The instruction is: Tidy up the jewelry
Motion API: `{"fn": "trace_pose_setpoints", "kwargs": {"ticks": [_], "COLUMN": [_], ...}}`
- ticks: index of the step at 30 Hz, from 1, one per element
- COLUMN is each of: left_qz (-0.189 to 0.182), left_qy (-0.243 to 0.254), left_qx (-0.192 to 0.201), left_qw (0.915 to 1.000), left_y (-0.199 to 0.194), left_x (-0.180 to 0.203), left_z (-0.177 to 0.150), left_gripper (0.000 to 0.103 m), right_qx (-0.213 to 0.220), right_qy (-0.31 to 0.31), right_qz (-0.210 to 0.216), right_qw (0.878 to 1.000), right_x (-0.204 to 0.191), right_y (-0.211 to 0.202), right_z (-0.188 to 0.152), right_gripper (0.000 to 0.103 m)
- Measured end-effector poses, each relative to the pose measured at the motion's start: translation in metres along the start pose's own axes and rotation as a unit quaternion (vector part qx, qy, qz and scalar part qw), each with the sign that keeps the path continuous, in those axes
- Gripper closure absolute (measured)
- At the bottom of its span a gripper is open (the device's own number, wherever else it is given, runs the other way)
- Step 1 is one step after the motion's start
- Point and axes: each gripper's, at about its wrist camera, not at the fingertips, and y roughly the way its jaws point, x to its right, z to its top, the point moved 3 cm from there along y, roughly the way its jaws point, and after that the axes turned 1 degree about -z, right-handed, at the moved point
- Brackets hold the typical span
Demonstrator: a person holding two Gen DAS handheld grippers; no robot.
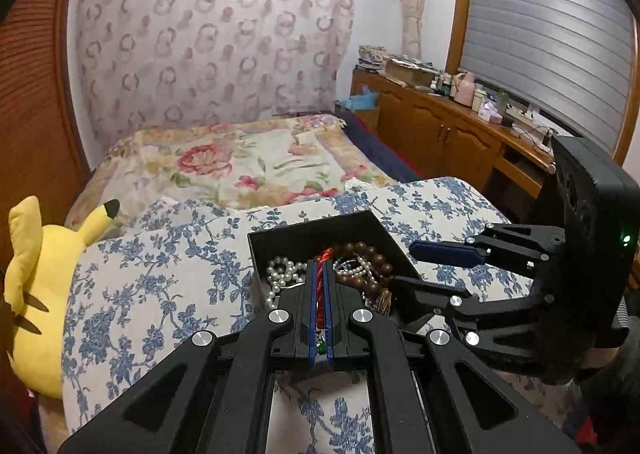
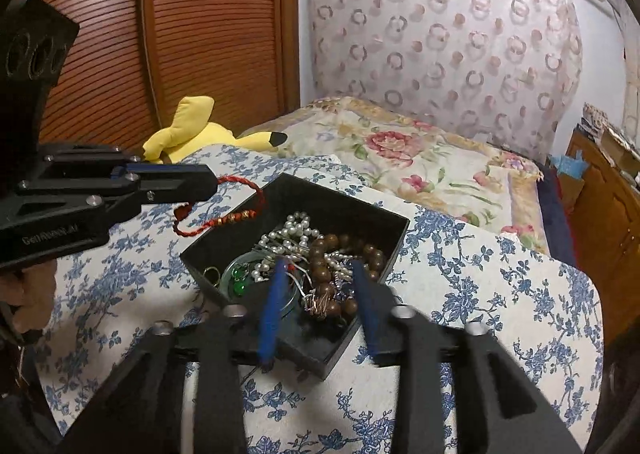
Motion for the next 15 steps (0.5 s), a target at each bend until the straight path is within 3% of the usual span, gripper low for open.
{"fn": "trace_pose_setpoints", "kwargs": {"ticks": [5,7,9,12,13,14,15], "left_qz": [0.007,0.015,0.017,0.025,0.028,0.034,0.041], "left_qy": [-0.001,-0.002,-0.005,-0.005,-0.007,-0.007,-0.006], "left_qx": [-0.002,-0.001,0.002,0.013,0.013,0.014,0.018], "left_qw": [1.0,0.9999,0.9998,0.9996,0.9995,0.9993,0.999], "left_y": [0.007,0.008,0.008,0.003,0.002,0.001,-0.001], "left_x": [0.001,0.0,-0.001,-0.001,-0.002,-0.002,-0.002], "left_z": [0.002,0.003,0.003,0.002,0.001,0.0,-0.002], "left_gripper": [0.101,0.096,0.062,0.048,0.043,0.03,0.026], "right_qx": [0.004,0.005,0.008,0.015,0.018,0.021,0.026], "right_qy": [0.005,0.008,0.013,0.021,0.025,0.029,0.034], "right_qz": [-0.003,-0.006,-0.01,-0.019,-0.022,-0.024,-0.027], "right_qw": [1.0,1.0,1.0,0.999,0.999,0.999,0.999], "right_x": [0.003,0.005,0.007,0.009,0.01,0.011,0.012], "right_y": [-0.005,-0.008,-0.011,-0.019,-0.022,-0.025,-0.03], "right_z": [-0.002,-0.005,-0.008,-0.012,-0.014,-0.015,-0.017], "right_gripper": [0.063,0.063,0.063,0.062,0.062,0.061,0.058]}}
